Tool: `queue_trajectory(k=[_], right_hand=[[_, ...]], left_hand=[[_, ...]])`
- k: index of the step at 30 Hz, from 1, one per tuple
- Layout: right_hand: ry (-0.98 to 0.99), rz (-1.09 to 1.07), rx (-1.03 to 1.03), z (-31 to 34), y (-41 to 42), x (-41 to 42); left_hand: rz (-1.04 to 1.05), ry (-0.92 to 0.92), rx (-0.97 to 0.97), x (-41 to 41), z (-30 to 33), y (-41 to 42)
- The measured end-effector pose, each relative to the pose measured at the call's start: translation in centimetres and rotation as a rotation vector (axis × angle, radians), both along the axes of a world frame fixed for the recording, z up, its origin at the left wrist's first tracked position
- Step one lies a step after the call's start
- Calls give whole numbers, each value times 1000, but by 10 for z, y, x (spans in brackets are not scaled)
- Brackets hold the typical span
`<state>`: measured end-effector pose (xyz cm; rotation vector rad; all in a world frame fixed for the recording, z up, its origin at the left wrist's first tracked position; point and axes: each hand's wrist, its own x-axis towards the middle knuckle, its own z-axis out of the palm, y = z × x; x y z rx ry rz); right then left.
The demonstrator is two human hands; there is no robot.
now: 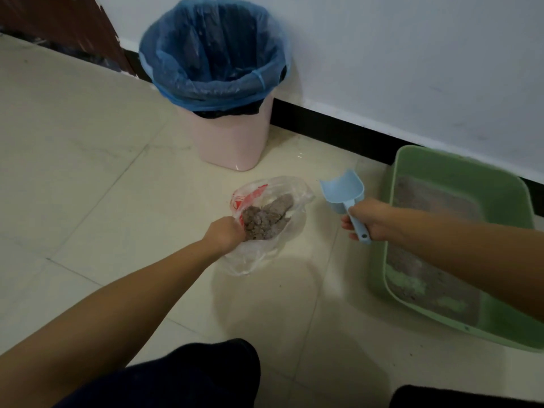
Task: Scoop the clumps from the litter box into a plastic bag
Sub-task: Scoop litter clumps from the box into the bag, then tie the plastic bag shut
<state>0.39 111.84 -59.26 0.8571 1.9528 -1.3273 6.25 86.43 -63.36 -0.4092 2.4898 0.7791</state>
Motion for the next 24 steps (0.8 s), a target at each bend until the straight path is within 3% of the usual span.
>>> queue_trajectory(k=[6,10,15,17,19,22,24], right_hand=[[-17,-338,-141,-77,-30,30],[-44,-403,-174,-106,-31,55],[-96,-309,-148,-102,-27,50],[-86,-209,-48,-95,-24,47],[-15,71,173,-81,-17,40],[244,501,646,-57,-15,17],[457,672,780,-48,-27,-8]], left_hand=[[8,-5,80,-5,-11,0],[27,-4,81,-8,-22,-1],[49,-38,96,-9,-32,-10],[43,-50,84,-9,-33,-14],[30,-71,53,-8,-30,-15],[-79,-126,-23,-8,-29,-18],[-144,-143,-64,-8,-31,-18]])
